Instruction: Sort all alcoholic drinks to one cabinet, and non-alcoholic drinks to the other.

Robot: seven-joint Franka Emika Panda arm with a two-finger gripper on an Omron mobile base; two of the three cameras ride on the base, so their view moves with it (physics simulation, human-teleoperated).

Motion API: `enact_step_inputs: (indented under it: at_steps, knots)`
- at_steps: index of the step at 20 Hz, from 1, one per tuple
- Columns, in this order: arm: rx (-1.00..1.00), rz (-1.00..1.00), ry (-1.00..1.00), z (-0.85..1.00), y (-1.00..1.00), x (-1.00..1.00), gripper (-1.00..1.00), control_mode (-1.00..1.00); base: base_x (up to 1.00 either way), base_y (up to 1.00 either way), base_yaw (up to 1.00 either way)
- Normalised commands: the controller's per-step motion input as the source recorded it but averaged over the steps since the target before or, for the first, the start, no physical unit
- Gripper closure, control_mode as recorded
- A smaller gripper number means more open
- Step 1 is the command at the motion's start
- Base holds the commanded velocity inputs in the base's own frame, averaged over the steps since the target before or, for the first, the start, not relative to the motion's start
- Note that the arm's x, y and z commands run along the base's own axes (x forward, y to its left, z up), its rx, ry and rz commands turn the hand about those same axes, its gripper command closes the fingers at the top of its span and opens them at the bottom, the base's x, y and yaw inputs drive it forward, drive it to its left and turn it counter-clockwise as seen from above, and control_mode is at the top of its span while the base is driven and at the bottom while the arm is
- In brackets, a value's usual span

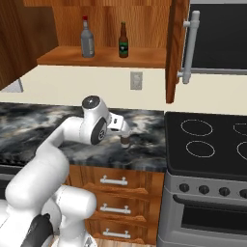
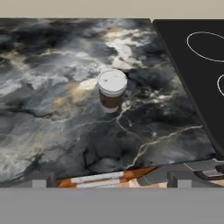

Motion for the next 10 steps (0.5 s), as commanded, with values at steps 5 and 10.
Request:
enact_step_inputs:
  at_steps: [5,10]
  knots:
    - [0.01,-0.01,0.02,-0.29,-0.04,0.47,-1.0,-1.0,0.0,0.0,0.0]
    - [0.0,-0.02,0.0,-0.26,-0.02,0.39,-1.0,-1.0,0.0,0.0,0.0]
